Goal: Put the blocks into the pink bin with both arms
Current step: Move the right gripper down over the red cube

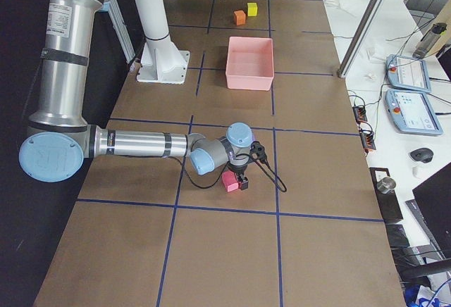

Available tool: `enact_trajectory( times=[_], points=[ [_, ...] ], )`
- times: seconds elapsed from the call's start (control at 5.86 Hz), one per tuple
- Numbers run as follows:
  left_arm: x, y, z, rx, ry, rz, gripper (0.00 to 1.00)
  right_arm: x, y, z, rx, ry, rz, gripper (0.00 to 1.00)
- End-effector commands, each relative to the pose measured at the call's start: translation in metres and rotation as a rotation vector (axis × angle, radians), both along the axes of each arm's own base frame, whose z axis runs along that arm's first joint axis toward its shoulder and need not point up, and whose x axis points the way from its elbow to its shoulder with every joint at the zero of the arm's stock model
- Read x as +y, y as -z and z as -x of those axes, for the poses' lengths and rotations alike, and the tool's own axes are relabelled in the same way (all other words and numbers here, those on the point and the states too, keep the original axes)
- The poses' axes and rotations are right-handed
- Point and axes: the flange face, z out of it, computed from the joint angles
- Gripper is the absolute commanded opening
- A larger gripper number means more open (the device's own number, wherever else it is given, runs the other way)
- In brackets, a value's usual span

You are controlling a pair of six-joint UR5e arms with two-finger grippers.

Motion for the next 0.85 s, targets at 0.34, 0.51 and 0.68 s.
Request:
enact_trajectory(
  times=[0.34,0.51,0.68],
  points=[
    [0.002,-0.002,0.0,0.0,0.0,0.006,1.0,0.004,-0.02,0.022,0.046,0.039,0.013,0.45],
    [0.005,-0.004,0.0,0.0,-0.002,0.008,1.0,0.002,-0.011,0.023,0.033,0.04,0.002,0.33],
    [0.005,-0.004,0.0,0.0,-0.002,0.008,1.0,-0.002,0.022,0.026,-0.001,0.01,-0.012,0.33]
  ],
)
